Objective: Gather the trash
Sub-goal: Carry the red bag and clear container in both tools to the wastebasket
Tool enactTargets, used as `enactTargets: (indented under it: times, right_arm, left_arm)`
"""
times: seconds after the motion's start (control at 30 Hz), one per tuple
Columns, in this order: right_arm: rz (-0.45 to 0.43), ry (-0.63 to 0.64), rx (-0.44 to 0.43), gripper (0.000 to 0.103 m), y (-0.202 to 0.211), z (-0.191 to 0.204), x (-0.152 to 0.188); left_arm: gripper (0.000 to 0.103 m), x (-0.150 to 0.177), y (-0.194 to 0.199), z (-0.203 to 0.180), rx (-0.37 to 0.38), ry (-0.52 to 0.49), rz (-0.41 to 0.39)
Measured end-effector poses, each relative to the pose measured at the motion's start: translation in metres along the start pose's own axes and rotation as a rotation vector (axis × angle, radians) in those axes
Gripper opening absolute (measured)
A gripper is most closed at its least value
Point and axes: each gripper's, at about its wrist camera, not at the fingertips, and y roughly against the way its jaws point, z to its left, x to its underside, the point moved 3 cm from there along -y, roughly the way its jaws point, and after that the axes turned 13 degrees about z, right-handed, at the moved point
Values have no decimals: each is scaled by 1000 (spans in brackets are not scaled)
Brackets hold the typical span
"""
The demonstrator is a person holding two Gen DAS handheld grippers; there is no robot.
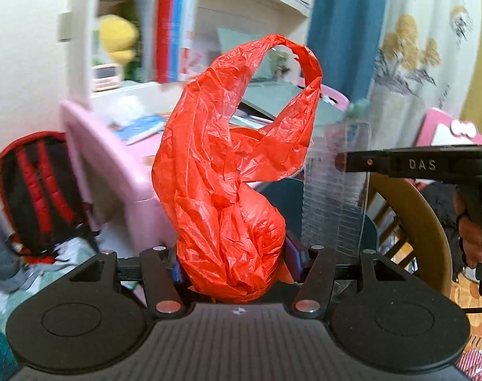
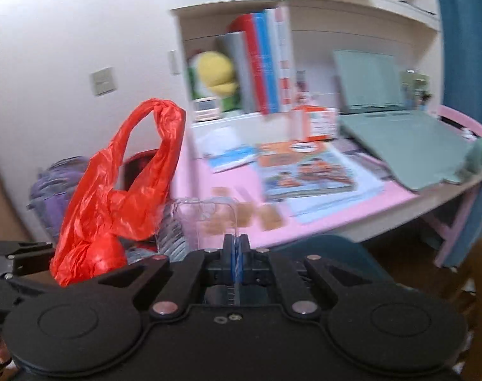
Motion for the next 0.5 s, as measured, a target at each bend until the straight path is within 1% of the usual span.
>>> enactTargets:
  times: [0.07, 0.17, 0.3, 0.4, 0.5]
  right_arm:
    - [1, -29, 29, 2, -2, -20, -4]
    - [12, -78, 73, 2, -8, -52, 0]
    - [42, -131, 116, 2, -27, -83, 6]
    - [72, -176, 131, 2, -48, -103, 11]
    - [119, -203, 154, 2, -70, -119, 17]
  left_arm:
    - [57, -10, -20, -13, 7, -19, 29]
    - [57, -21, -49, -30, 3, -43, 61]
    - [57, -38, -88, -52, -2, -74, 113]
    - [57, -39, -116, -66, -8, -104, 156]
    - [57, -36, -142, -76, -17, -128, 211]
